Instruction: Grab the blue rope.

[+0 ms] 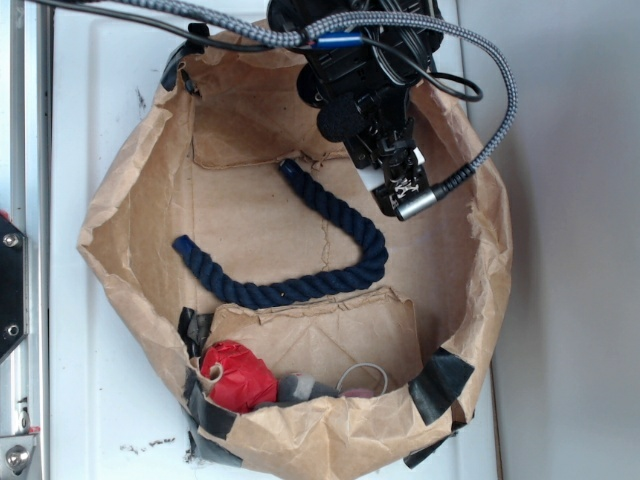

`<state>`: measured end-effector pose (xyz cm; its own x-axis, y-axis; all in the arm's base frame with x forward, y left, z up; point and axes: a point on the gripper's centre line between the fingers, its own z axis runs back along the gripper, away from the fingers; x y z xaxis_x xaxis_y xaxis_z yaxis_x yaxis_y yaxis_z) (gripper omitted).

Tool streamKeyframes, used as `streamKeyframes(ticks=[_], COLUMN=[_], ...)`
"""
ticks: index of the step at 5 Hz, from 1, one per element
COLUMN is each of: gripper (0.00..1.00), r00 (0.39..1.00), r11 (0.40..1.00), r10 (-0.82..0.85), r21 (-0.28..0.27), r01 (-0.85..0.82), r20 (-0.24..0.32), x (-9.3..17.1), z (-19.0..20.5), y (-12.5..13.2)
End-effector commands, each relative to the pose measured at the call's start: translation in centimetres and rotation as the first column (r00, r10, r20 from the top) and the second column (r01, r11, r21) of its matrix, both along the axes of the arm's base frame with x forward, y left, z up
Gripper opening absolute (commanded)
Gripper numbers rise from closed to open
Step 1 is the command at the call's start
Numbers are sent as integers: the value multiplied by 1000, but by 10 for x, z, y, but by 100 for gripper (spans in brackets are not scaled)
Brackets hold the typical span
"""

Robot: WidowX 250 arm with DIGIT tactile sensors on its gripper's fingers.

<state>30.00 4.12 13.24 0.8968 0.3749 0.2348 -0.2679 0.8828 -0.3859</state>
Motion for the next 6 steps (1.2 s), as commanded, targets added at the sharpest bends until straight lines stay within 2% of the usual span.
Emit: streamKeyframes(ticks=[1,2,3,4,5,6], gripper=[100,100,100,100,100,0], r00=[995,991,987,984,977,982], r11=[981,971,973,983,986,987], r10=[-85,-125,-159,-150,-127,-97], r21=[179,208,170,93,83,109], r01=[74,114,155,159,143,116], r20=[54,40,7,-100,-171,-163], x=[5,-8,-19,-31,-18,-13], z=[-52,-74,-82,-105,-122,-131], y=[-40,-62,-73,-85,-79,-75])
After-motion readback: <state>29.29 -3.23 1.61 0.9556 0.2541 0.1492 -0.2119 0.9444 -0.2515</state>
